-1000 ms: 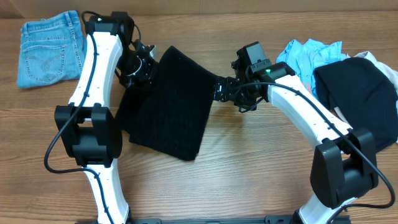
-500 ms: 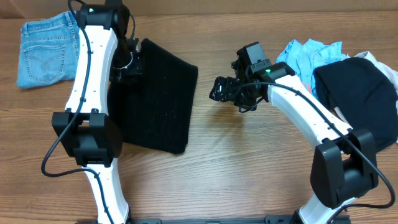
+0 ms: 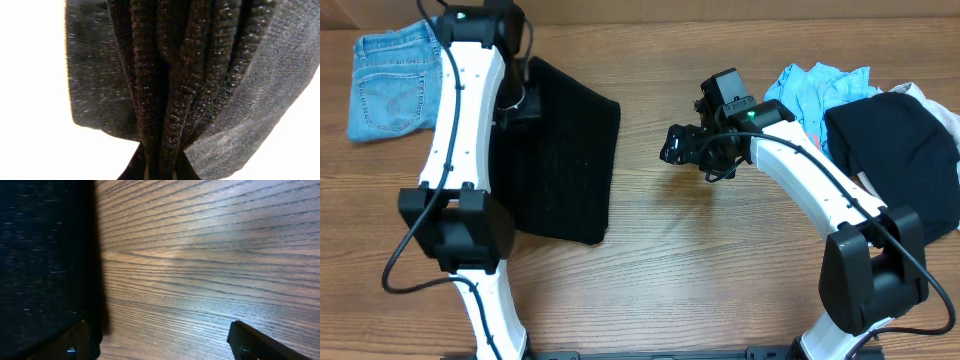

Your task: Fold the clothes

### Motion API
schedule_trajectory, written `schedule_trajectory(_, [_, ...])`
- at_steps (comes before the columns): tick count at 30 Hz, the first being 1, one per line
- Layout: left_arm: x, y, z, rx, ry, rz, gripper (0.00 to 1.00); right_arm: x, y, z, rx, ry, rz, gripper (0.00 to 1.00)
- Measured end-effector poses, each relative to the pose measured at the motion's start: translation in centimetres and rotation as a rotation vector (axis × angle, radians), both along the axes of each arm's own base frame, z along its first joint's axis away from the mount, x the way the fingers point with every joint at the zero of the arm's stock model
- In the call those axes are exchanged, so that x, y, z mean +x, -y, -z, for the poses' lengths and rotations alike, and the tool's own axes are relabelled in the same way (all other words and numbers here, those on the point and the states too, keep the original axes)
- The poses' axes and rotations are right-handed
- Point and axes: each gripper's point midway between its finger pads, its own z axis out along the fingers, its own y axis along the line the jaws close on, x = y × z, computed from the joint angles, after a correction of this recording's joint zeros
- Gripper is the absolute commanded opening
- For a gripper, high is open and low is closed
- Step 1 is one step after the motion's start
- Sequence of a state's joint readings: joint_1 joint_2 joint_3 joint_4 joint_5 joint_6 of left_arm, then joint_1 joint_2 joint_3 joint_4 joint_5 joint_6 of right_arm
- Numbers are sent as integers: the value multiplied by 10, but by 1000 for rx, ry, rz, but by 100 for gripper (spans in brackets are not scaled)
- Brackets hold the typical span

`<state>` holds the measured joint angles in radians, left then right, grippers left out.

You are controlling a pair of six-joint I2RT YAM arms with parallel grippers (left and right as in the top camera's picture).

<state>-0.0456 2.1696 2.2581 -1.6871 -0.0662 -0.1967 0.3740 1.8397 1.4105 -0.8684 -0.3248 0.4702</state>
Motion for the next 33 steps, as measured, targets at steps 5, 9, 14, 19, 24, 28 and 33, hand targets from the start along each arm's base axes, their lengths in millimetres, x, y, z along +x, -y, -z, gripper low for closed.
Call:
schedule_trajectory(5, [-3,-50,-16,64,43,-105,7,-2,1,1,-4,-10,1,93])
schedule_trajectory(9, [-3,-81,-17,91,58,-173,24,-2,1,1,-4,-10,1,93])
schedule_trajectory(14, [-5,-83,-4,104,34,-176,80,-3,1,1,-5,-14,1,93])
schedule_trajectory(19, [-7,-84,-1,112,21,-176,65,-6,2,2,-10,-26,0,93])
schedule_trajectory(24, [-6,-64,1,-7,17,-140,22,-6,2,2,-11,-28,1,93])
schedule_trajectory(28, [-3,-18,2,-188,16,-24,4,-6,3,2,-11,-28,1,93])
schedule_trajectory(33, [1,8,43,-235,0,22,4,-7,3,2,-11,-30,1,93])
